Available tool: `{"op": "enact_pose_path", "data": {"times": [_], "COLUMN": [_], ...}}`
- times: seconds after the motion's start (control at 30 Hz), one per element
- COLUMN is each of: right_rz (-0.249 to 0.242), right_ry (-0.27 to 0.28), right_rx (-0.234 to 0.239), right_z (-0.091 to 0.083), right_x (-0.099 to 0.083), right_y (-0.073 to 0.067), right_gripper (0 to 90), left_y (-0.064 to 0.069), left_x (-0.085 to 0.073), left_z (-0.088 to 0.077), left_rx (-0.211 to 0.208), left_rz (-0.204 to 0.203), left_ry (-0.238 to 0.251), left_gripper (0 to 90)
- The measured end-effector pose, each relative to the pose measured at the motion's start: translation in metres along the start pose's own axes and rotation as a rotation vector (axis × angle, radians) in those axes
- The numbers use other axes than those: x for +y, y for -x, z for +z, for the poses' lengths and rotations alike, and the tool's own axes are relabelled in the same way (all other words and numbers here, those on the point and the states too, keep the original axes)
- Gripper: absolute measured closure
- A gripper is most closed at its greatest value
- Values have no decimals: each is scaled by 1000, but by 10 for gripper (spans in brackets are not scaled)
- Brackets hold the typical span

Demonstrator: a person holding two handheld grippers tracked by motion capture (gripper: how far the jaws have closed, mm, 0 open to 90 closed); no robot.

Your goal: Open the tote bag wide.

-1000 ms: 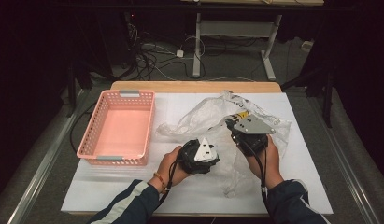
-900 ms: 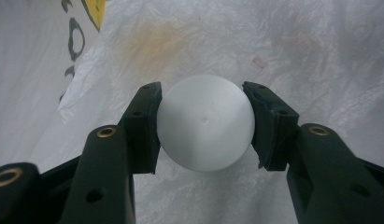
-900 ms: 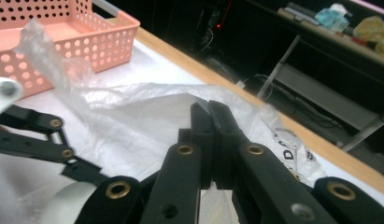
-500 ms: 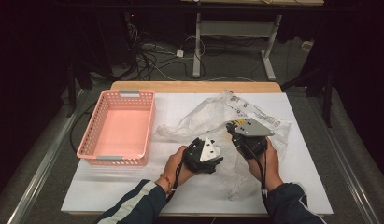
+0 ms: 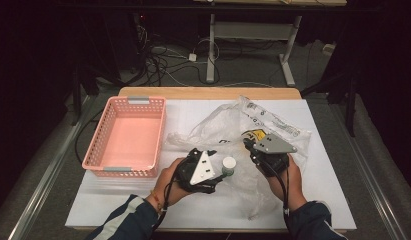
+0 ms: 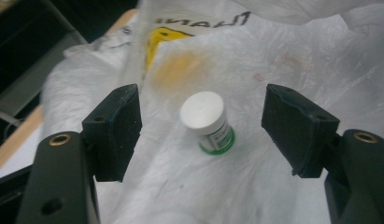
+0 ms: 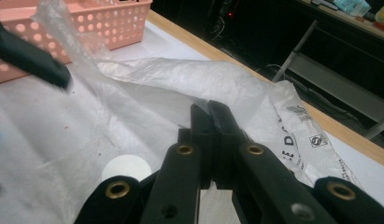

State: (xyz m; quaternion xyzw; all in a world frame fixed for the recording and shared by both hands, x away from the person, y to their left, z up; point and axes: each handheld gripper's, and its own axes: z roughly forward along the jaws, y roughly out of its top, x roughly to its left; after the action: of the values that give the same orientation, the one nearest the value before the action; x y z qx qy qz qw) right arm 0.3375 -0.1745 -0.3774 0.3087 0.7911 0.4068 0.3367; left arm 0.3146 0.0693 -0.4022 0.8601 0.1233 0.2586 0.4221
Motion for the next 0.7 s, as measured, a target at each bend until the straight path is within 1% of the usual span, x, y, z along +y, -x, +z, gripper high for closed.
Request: {"op": "enact_pose_path", "data": {"times": [0.1, 0.13, 0.17, 0.2, 0.23, 0.27, 0.3, 0.33, 0.37, 0.4, 0.47, 0.5, 0.6, 0.63, 0.67, 0.7], "right_rz": [-4, -12, -7, -7, 0, 4, 4, 10, 10, 10, 16, 18, 20, 22, 17, 4], "right_ry": [-2, 0, 2, 2, 6, 7, 7, 10, 10, 9, 6, 3, -11, -16, -20, -29], "right_rx": [-1, -6, -8, -8, -13, -14, -17, -20, -20, -20, -19, -17, -8, -2, 5, 17], "right_z": [-4, -8, -10, -10, -12, -14, -15, -18, -18, -20, -21, -22, -22, -21, -21, -21], "right_x": [-2, -2, -3, -3, -3, -3, -4, -5, -5, -6, -7, -8, -11, -12, -12, -13], "right_y": [-2, -1, 0, 0, 2, 3, 5, 8, 8, 9, 11, 13, 15, 14, 14, 12], "right_gripper": [900, 900, 900, 900, 900, 900, 900, 900, 900, 900, 900, 900, 900, 900, 900, 900], "left_y": [-11, -16, -21, -24, -27, -31, -35, -38, -40, -41, -44, -45, -49, -50, -49, -48], "left_x": [-10, -14, -18, -22, -26, -30, -33, -37, -39, -41, -43, -43, -43, -41, -38, -35], "left_z": [-16, -20, -23, -25, -26, -26, -26, -25, -23, -21, -19, -19, -23, -25, -28, -31], "left_rx": [72, 88, 98, 117, 141, 150, 136, 126, 123, 128, 147, 156, 178, 185, 200, 214], "left_rz": [-17, -30, -47, -59, -57, -73, -102, -122, -130, -130, -139, -142, -169, -172, -164, -152], "left_ry": [-19, -27, -36, -49, -72, -88, -99, -109, -126, -141, -156, -157, -117, -116, -111, -95], "left_gripper": [254, 253, 246, 246, 236, 228, 221, 217, 217, 217, 196, 196, 196, 196, 195, 196]}}
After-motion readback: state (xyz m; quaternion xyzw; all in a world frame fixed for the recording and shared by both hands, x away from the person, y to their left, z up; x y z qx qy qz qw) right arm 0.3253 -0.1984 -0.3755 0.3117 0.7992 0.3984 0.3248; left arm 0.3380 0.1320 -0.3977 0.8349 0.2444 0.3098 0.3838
